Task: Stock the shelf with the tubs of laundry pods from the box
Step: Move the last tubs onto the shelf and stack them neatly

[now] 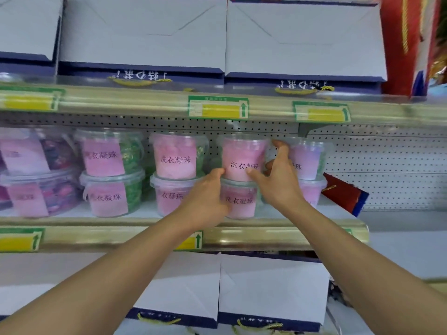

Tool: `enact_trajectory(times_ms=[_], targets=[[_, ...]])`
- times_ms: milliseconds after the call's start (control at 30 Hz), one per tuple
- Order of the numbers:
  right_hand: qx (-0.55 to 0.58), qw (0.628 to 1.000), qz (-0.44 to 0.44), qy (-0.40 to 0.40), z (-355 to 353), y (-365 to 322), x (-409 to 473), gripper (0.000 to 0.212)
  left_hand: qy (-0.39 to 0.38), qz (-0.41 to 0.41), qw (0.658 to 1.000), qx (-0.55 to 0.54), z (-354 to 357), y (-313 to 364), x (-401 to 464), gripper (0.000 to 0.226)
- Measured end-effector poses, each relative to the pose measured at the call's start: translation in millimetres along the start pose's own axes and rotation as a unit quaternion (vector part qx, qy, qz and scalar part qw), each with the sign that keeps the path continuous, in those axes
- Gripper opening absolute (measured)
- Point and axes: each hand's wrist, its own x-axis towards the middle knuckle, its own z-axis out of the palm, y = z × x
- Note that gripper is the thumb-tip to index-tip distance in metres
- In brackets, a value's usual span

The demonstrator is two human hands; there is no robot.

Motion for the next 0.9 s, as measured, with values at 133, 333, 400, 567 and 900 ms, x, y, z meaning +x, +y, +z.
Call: enact_trajectory(times_ms=[133,333,400,567,900], targets=[[0.031,0.999,-0.024,-0.009,-18,12,-7,0.059,0.004,0.012,1.0,0.005,4,-5,-3,0.074],[-0.066,0.991,-0.073,0.088,-58,69,-19,0.048,0.091,0.013,0.995,0.039,23,-1,-6,0.063],[-0.085,0.99,-0.054,0.1,-65,87,-11,0.049,0.14,0.009,0.989,0.042,32,3,-6,0.059],[-0.093,0.993,-0.064,0.035,-69,112,3,0.035,0.203,-0.012,0.978,0.054,46,14,-7,0.055],[-0.055,0.994,-0.091,0.014,-91,128,10,0.034,0.265,-0.042,0.962,0.052,56,18,2,0.041]])
